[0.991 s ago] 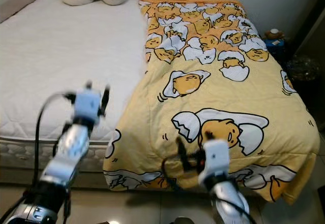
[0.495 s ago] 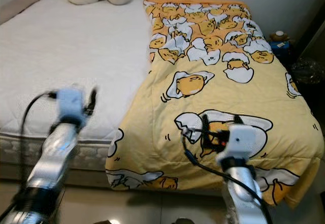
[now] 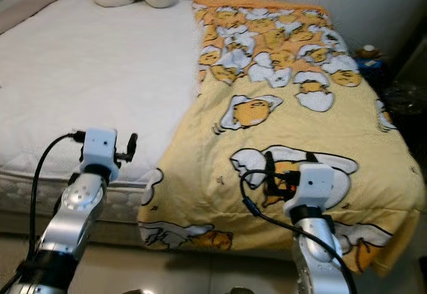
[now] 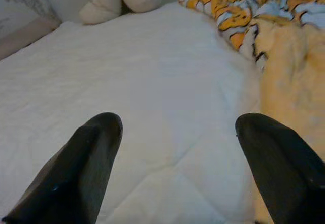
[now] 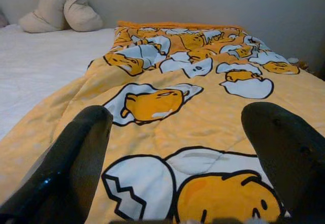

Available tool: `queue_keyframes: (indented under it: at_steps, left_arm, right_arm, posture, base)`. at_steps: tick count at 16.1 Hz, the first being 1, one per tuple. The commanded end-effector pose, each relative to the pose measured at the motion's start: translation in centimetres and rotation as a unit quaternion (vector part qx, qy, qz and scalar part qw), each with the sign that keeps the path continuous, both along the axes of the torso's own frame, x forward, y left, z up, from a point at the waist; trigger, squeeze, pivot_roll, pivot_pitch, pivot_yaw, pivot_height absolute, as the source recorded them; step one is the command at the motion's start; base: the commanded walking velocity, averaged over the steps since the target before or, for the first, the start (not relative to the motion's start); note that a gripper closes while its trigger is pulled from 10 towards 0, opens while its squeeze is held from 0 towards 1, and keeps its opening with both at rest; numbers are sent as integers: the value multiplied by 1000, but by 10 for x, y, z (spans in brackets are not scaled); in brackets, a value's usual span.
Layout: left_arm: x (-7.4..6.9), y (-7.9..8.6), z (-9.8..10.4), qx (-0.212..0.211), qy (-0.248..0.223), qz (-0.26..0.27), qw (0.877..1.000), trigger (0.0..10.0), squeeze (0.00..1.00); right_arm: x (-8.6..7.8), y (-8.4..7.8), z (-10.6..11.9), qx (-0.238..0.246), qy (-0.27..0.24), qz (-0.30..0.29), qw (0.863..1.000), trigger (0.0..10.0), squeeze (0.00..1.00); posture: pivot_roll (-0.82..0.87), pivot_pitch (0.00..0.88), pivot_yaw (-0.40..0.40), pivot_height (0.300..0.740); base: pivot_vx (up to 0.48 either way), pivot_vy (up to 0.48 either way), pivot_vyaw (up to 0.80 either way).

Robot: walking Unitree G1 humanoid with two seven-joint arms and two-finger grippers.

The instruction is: Clean up the room

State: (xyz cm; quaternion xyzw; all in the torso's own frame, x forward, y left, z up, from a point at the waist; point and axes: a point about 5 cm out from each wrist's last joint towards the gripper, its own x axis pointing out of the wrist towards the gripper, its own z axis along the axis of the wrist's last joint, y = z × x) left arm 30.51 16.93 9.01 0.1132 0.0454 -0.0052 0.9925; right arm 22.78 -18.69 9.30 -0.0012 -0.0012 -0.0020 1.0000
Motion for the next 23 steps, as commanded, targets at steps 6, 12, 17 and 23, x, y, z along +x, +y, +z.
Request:
queue_keyframes:
  at_steps: [6, 12, 17, 23]
  left_arm:
    - [8, -11, 1, -3, 3, -19, 1000, 10000, 0]
    - [8, -11, 1, -3, 3, -19, 1000, 10000, 0]
    - [8, -11, 1, -3, 3, -19, 1000, 10000, 0]
    - [4, -10, -3, -59, 18, -17, 998, 10000, 0]
  right_arm:
    - [3, 2, -1, -8, -1, 10, 1000, 10000, 0]
    - [3, 2, -1, -8, -1, 10, 1000, 10000, 0]
    - [3, 2, -1, -8, -1, 10, 1000, 10000, 0]
    - [2, 4, -3, -2, 2, 14, 1000, 10000, 0]
  posture:
    - [-124, 0, 6, 714]
    - [-124, 0, 6, 714]
    - [-124, 0, 6, 714]
    - [-135, 0, 11, 714]
  base:
    - [98, -125, 0]
    - [0, 0, 0]
    - [0, 0, 0]
    - [46, 66, 0]
